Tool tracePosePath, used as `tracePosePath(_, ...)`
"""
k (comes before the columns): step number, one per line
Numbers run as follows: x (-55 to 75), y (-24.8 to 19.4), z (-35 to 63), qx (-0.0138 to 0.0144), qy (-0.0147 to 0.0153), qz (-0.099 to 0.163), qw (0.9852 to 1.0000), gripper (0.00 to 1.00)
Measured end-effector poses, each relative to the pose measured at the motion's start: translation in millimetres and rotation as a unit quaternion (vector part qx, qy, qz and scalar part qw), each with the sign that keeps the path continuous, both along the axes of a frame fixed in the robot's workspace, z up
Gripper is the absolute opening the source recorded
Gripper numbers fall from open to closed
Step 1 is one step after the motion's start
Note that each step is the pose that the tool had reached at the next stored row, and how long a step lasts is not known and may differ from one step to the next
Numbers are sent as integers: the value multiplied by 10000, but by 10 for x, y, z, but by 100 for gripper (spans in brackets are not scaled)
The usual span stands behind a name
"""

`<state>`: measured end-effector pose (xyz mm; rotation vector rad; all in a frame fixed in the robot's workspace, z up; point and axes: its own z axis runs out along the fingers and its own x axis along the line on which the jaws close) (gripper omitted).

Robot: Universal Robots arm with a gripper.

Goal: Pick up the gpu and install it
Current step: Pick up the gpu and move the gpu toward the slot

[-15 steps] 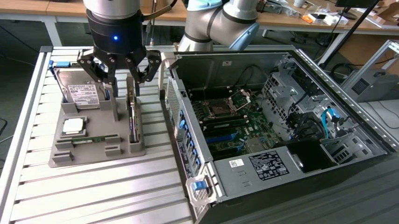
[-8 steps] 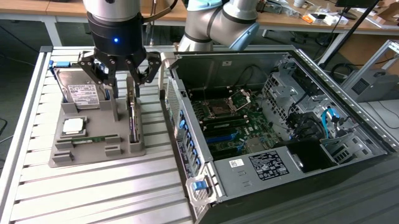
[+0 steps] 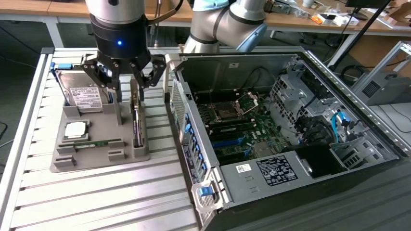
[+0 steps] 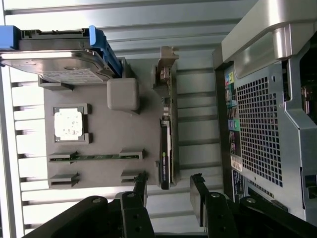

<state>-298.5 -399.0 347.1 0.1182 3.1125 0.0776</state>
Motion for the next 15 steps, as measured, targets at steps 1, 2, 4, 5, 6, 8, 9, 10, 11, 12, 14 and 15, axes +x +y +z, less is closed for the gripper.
tracePosePath(1, 0, 0, -2, 0, 0, 0, 10000, 48)
tracePosePath(2, 0, 0, -7, 0, 0, 0, 10000, 48)
tracePosePath(4, 0, 0, -12, 0, 0, 0, 10000, 48)
tracePosePath(5, 0, 0, -15, 0, 0, 0, 10000, 48)
tracePosePath(6, 0, 0, -19, 0, 0, 0, 10000, 48)
tracePosePath(8, 0, 0, -26, 0, 0, 0, 10000, 48)
tracePosePath(9, 0, 0, -29, 0, 0, 0, 10000, 48)
tracePosePath(10, 0, 0, -31, 0, 0, 0, 10000, 48)
tracePosePath(11, 0, 0, -34, 0, 0, 0, 10000, 48)
tracePosePath(12, 0, 0, -38, 0, 0, 0, 10000, 48)
tracePosePath(14, 0, 0, -42, 0, 0, 0, 10000, 48)
tracePosePath(15, 0, 0, -44, 0, 0, 0, 10000, 48)
